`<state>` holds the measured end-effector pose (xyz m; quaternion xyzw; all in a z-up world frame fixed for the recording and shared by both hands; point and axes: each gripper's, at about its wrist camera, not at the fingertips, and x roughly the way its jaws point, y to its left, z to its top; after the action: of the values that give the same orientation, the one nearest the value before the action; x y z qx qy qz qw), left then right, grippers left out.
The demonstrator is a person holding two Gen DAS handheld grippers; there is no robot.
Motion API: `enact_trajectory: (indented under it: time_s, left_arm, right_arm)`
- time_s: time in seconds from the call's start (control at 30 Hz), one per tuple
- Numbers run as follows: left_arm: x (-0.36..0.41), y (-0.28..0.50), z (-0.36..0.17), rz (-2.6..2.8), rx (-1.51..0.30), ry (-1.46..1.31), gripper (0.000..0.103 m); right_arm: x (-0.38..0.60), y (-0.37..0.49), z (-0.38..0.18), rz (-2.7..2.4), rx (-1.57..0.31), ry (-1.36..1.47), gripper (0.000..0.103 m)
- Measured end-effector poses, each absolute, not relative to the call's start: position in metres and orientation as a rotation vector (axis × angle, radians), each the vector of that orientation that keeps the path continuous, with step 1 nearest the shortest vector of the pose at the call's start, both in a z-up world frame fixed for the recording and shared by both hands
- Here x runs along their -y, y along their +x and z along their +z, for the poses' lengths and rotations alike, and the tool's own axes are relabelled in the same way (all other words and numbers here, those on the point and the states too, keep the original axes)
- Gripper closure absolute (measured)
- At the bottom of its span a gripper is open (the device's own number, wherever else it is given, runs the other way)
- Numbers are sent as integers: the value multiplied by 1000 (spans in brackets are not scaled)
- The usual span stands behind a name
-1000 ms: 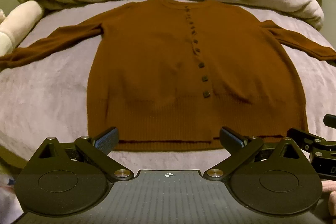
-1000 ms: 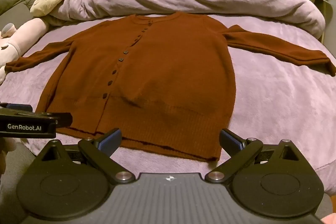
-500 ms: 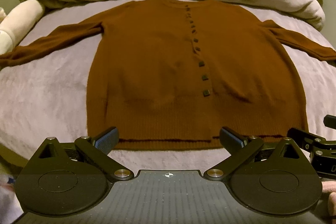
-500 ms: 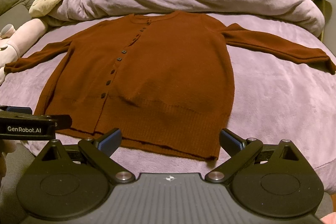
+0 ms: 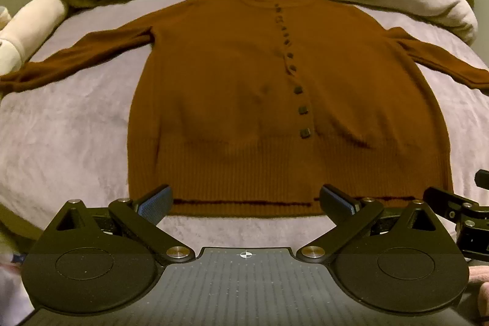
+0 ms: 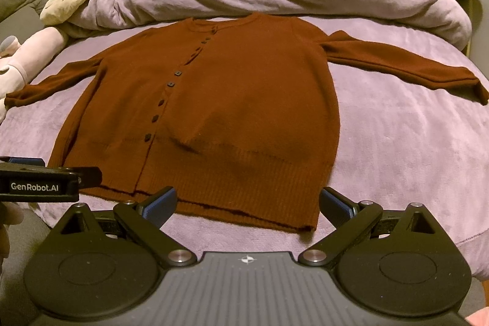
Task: Fold small clothes
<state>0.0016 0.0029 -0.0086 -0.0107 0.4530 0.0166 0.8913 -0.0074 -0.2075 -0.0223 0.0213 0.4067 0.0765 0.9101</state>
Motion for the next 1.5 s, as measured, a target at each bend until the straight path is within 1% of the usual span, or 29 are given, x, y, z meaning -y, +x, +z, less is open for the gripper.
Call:
enact_trajectory:
  time_s: [1.5]
  left_arm:
    - [-1, 3, -12, 39, -958, -6, 0]
  right_arm:
    - [210, -5, -26, 156, -846, 50, 4]
